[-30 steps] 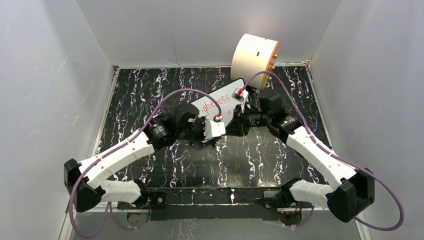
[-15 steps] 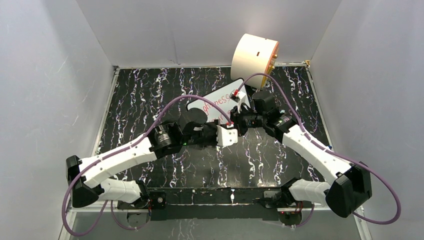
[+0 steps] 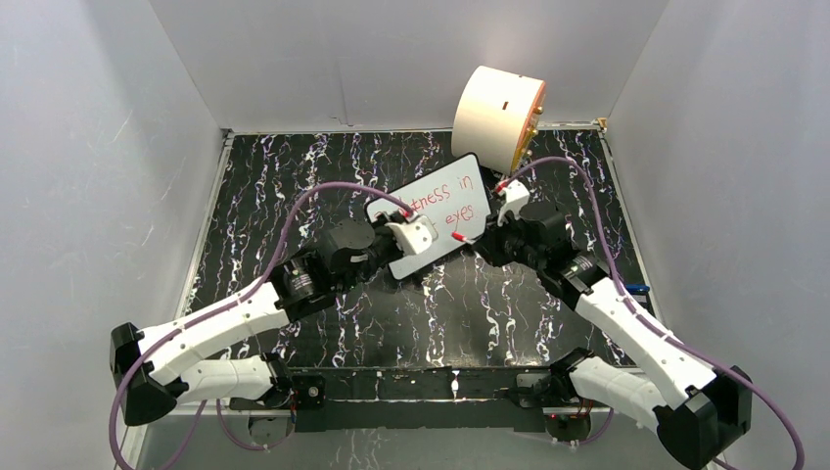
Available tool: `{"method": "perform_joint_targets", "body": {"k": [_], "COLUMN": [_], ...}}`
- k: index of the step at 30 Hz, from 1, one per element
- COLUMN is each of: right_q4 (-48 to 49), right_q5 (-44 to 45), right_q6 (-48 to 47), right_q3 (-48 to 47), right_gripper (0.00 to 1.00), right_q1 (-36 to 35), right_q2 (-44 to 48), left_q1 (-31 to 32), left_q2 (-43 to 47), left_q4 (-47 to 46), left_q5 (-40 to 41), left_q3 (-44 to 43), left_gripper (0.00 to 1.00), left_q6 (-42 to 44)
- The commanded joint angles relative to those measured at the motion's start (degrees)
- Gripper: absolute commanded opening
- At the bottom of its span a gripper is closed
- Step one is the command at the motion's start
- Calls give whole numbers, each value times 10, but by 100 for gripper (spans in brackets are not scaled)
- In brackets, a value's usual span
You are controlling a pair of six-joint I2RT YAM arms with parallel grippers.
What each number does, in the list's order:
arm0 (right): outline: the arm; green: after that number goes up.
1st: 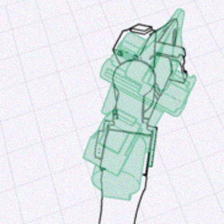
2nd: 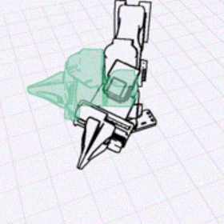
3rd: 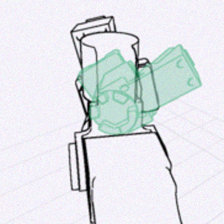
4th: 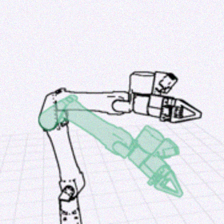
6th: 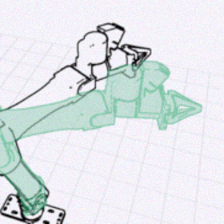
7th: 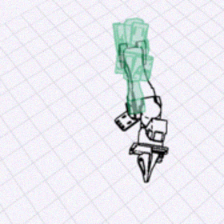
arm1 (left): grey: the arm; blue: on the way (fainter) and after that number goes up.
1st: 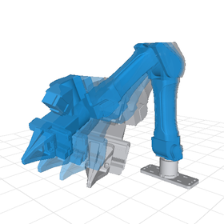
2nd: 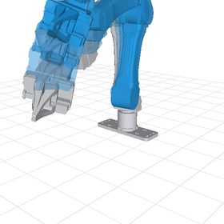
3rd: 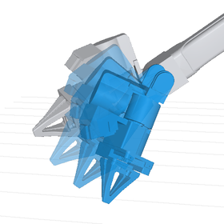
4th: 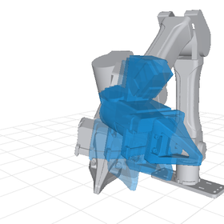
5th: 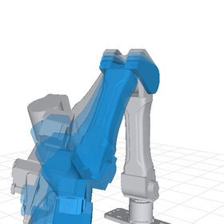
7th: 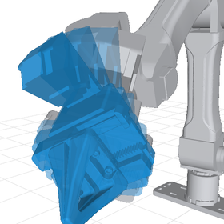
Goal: Write a sentence on the whiteboard
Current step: Close the whiteboard marker at the center of the board, then place the whiteboard marker at the center of the board.
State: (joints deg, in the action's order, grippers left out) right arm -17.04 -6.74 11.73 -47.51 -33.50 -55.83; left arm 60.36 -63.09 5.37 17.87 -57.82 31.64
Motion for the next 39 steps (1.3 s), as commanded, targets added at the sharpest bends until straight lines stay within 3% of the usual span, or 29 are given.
{"method": "perform_joint_targets", "body": {"k": [1, 6, 13, 16, 21, 26, 32, 39], "right_q4": [14, 38, 92, 116, 149, 130, 107, 63], "right_q5": [183, 287, 376, 394, 402, 400, 392, 376], "right_q6": [40, 80, 147, 184, 235, 278, 305, 295], "right_q3": [45, 104, 180, 210, 253, 275, 296, 280], "right_gripper": [0, 0, 0, 0, 0, 12, 34, 57], "right_q1": [6, 7, 8, 7, 7, 7, 7, 7], "right_q2": [33, 67, 64, 54, 46, 45, 82, 136], "left_q1": [-55, -133, -161, -171, -197, -227, -238, -238], "left_q2": [33, 74, 130, 156, 162, 164, 177, 231], "left_q4": [-75, -129, -162, -186, -187, -174, -158, -157], "left_q5": [62, 69, 166, 182, 181, 174, 163, 85], "left_q3": [25, 61, 96, 115, 118, 117, 119, 164], "left_gripper": [20, 35, 76, 86, 89, 91, 93, 93], "left_q6": [-70, -157, -207, -219, -239, -270, -285, -268]}}
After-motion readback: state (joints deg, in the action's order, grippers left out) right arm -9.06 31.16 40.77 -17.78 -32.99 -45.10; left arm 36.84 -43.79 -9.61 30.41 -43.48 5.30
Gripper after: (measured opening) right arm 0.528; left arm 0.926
